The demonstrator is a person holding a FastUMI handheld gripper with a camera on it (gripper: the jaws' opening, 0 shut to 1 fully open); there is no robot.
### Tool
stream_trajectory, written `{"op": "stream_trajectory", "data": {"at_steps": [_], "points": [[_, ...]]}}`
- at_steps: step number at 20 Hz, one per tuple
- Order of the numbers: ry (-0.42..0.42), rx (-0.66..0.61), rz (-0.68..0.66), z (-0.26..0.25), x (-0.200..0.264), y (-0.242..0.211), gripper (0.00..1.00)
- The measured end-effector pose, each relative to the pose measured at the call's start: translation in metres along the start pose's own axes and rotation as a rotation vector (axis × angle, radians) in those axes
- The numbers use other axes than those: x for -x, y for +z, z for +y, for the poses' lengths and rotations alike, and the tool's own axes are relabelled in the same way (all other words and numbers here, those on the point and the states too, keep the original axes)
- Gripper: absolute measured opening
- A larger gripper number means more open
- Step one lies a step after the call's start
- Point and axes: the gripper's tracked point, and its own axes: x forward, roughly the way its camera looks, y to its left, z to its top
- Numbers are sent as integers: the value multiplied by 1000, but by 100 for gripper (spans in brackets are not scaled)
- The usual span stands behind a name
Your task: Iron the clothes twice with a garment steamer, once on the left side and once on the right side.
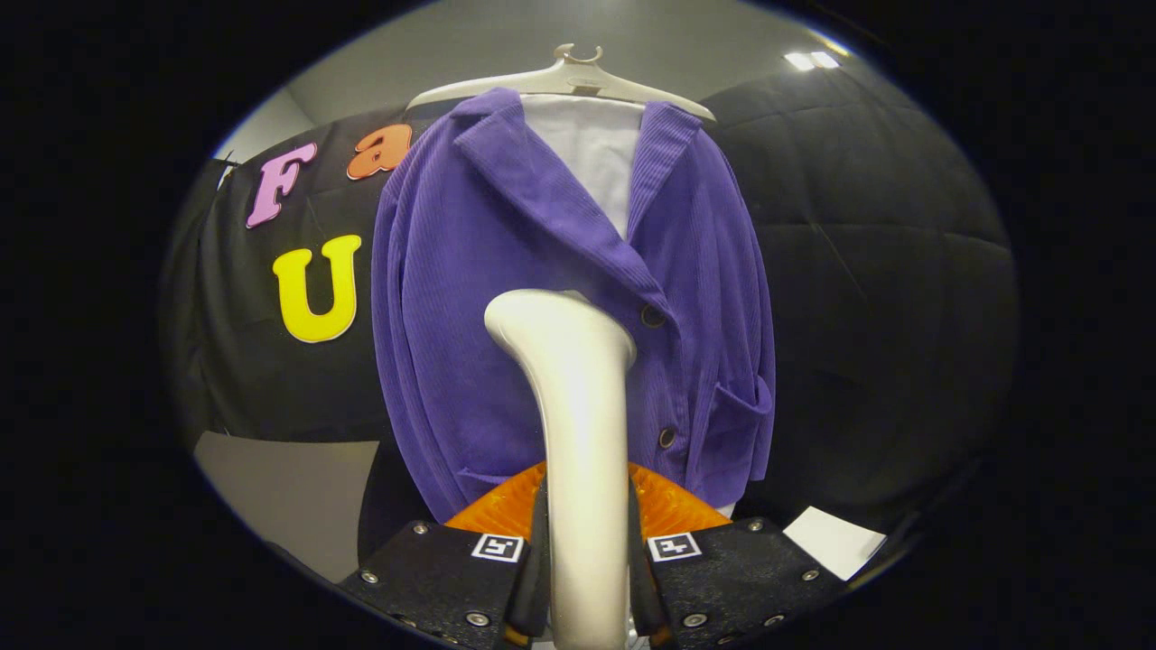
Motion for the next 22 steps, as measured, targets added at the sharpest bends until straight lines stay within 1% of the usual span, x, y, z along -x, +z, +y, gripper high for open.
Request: {"op": "stream_trajectory", "data": {"at_steps": [2,5,9,15,22], "points": [[1,39,33,-3,-1,-20,36],[10,51,64,-3,-4,-41,36],[-7,89,120,-8,-8,-77,36],[-12,94,194,-12,-11,-117,36],[-7,113,324,-7,4,-168,36]]}}
